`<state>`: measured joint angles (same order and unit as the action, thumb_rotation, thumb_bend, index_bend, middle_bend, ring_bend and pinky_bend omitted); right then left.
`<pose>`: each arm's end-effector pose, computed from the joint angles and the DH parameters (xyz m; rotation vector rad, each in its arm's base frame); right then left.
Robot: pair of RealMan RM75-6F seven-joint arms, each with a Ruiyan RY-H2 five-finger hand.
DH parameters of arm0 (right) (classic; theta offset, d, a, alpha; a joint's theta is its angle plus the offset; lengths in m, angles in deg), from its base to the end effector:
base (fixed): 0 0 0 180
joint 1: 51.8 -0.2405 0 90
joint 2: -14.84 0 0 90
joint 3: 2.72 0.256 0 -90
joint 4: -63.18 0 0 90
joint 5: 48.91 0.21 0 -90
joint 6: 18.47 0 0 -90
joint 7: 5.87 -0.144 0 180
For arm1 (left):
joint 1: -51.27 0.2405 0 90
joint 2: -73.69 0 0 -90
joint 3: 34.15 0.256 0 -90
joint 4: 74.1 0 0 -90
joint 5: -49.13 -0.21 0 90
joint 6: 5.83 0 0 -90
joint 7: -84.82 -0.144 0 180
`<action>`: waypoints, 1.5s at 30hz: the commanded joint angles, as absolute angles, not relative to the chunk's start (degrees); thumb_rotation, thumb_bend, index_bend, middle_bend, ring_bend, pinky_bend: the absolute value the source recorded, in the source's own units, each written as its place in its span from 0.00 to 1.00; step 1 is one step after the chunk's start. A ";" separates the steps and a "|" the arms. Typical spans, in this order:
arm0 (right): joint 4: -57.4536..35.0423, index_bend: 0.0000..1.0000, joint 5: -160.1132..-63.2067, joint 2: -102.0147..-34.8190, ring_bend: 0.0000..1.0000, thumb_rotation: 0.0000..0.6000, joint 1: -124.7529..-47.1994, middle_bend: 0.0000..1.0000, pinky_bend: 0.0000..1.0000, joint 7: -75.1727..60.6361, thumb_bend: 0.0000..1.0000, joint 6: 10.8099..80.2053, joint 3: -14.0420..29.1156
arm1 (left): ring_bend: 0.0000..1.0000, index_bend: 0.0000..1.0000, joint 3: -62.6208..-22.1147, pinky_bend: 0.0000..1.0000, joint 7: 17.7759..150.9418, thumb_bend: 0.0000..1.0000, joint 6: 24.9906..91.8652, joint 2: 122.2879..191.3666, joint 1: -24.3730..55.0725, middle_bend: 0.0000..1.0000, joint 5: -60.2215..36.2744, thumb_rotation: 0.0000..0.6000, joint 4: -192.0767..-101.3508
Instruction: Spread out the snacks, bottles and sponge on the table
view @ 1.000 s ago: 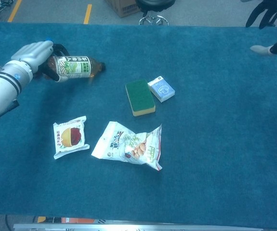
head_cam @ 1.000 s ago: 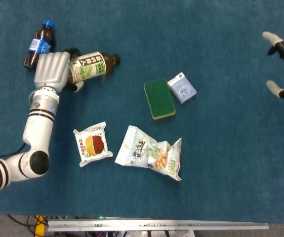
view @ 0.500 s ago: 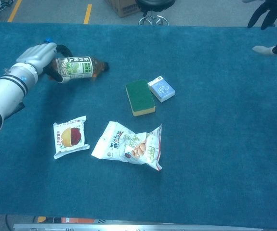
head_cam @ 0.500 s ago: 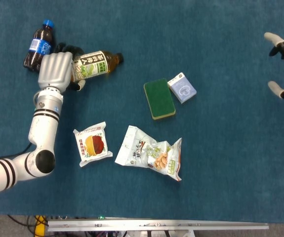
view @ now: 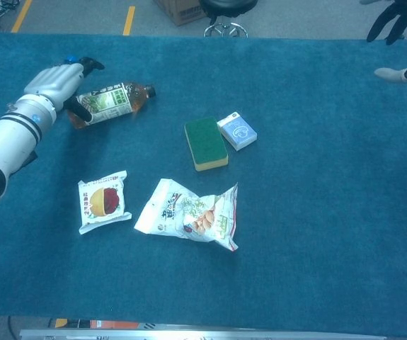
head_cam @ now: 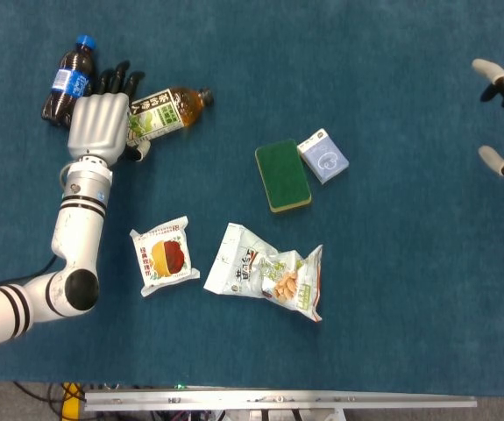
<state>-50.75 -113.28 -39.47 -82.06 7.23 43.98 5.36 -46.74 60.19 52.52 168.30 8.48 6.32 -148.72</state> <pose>-0.1885 -0.2867 0.1457 1.6635 -1.0211 0.8850 -0.2002 0.3708 -0.0197 -1.5299 -1.1378 -0.7467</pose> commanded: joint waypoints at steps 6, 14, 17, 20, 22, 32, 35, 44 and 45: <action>-50.53 0.12 -113.71 -39.21 0.36 1.00 -81.54 0.37 0.58 6.49 0.24 44.06 5.44 | 0.00 0.02 -46.94 0.08 60.53 0.24 52.25 166.63 9.09 0.00 4.95 1.00 -151.40; -48.89 0.13 -114.14 -39.48 0.36 1.00 -81.42 0.37 0.58 5.69 0.24 43.66 5.64 | 0.00 0.01 -45.34 0.08 59.62 0.24 51.79 156.83 10.16 0.00 0.18 1.00 -166.65; -48.53 0.13 -115.59 -39.52 0.36 1.00 -81.30 0.37 0.58 5.77 0.24 43.30 5.11 | 0.00 0.01 -43.87 0.08 58.18 0.24 51.72 152.77 10.52 0.00 -1.46 1.00 -172.72; -48.16 0.13 -117.81 -39.39 0.36 1.00 -81.35 0.37 0.55 5.87 0.24 42.71 4.48 | 0.00 0.01 -42.61 0.08 57.46 0.24 52.81 149.47 11.38 0.00 -3.11 1.00 -178.05; -48.10 0.13 -119.26 -39.34 0.35 1.00 -81.45 0.37 0.55 5.78 0.24 42.40 4.22 | 0.00 0.02 -41.71 0.08 57.18 0.24 54.23 147.70 12.29 0.00 -4.52 1.00 -181.14; -48.09 0.13 -122.52 -41.72 0.31 1.00 -83.67 0.35 0.52 9.74 0.21 39.67 3.42 | 0.00 0.02 -39.08 0.08 61.95 0.24 61.96 142.12 18.29 0.00 -13.66 1.00 -187.47; -48.37 0.13 -122.07 -43.04 0.30 1.00 -85.22 0.34 0.51 11.61 0.16 38.22 3.82 | 0.00 0.02 -38.14 0.08 64.04 0.24 63.94 140.20 20.38 0.00 -16.62 1.00 -188.37; -48.62 0.08 -116.60 -49.34 0.22 1.00 -91.81 0.26 0.43 21.16 0.06 33.09 4.89 | 0.00 0.02 -35.78 0.08 69.45 0.24 67.44 134.06 25.35 0.00 -23.50 1.00 -190.07; -48.46 0.07 -115.59 -50.16 0.22 1.00 -92.54 0.25 0.43 22.25 0.06 32.69 4.97 | 0.00 0.02 -35.49 0.08 69.81 0.24 67.64 133.65 25.78 0.00 -24.09 1.00 -190.14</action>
